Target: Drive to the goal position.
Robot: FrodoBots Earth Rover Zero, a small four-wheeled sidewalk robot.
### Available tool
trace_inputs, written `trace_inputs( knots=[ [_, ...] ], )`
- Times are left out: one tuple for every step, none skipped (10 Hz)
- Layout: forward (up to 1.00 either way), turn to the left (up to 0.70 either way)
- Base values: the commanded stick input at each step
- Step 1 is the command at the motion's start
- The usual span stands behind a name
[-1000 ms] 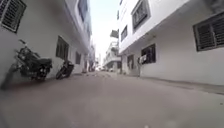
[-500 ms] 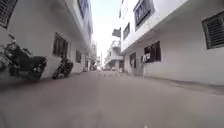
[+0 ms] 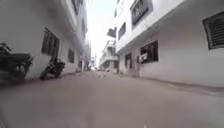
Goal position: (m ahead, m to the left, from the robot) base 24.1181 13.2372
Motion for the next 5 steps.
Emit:
trace_inputs(
  knots=[
    [1.00,-0.35],
    [1.00,-0.09],
    [1.00,0.00],
    [1.00,0.00],
    [1.00,0.00]
  ],
)
